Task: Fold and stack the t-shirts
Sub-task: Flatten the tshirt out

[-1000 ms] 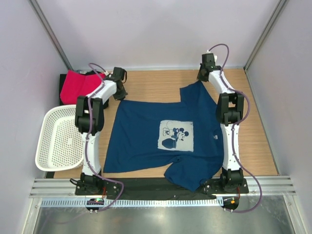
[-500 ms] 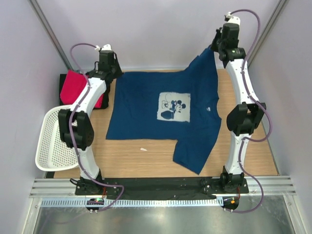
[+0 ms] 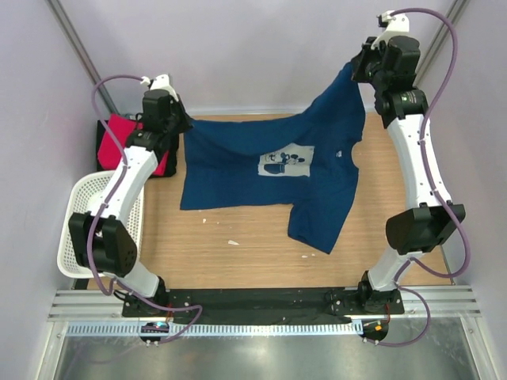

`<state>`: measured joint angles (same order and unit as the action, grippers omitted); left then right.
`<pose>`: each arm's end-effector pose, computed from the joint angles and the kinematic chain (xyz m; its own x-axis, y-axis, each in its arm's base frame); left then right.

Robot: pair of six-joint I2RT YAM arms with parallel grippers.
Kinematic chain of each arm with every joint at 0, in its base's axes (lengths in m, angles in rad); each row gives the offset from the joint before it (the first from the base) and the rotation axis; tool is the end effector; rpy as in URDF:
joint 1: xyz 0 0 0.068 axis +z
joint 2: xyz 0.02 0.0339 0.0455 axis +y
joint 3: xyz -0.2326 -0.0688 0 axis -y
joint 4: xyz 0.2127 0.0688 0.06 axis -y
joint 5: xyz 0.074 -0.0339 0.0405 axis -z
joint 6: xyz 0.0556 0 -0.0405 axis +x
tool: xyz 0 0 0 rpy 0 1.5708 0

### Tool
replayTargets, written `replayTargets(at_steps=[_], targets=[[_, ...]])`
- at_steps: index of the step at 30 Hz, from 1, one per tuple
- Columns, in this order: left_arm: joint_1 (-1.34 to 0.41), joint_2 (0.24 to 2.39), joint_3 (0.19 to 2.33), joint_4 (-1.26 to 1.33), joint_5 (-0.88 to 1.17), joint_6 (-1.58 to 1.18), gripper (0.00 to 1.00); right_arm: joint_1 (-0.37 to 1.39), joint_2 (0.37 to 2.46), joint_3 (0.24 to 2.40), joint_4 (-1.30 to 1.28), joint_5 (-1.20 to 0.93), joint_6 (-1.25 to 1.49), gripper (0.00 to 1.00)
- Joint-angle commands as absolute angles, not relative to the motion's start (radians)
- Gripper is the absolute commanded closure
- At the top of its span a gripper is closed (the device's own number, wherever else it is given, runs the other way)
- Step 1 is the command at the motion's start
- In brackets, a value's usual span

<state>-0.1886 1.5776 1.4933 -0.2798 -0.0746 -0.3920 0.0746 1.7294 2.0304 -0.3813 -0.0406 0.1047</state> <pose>0.3539 -0.0633 0.3419 -0.3686 -0.3175 -0.8737 -0.0241 0.9428 -0.3325 0.3700 0.0299 0.4532 -0.0916 0.0979 -0.9910 -0.1058 0.9886 0.1074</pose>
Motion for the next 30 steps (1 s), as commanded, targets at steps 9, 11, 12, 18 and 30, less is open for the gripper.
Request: replayTargets(at_steps=[9,11,12,18,30], targets=[[-0.186,1.424,1.459,-0.274,-0.018,-0.377,1.00,0.071,1.554,1.954,-0.439,-0.069,0.069,0.99],[-0.186,1.323,1.453,-0.285,-0.009,-0.374,1.00,0.072,1.464,1.950,-0.462,-0.080,0.048,0.99],[-0.187,1.286,1.447,-0.297,-0.006,-0.374,1.00,0.074,1.433,1.947,-0.469,-0.084,0.037,0.99],[-0.187,0.998,1.425,-0.388,-0.006,-0.370,1.00,0.072,1.208,1.983,-0.561,-0.064,0.003,0.99],[-0.186,0.729,1.698,-0.632,0.057,-0.416,1.00,0.072,0.954,2.209,-0.663,-0.046,-0.072,0.99]])
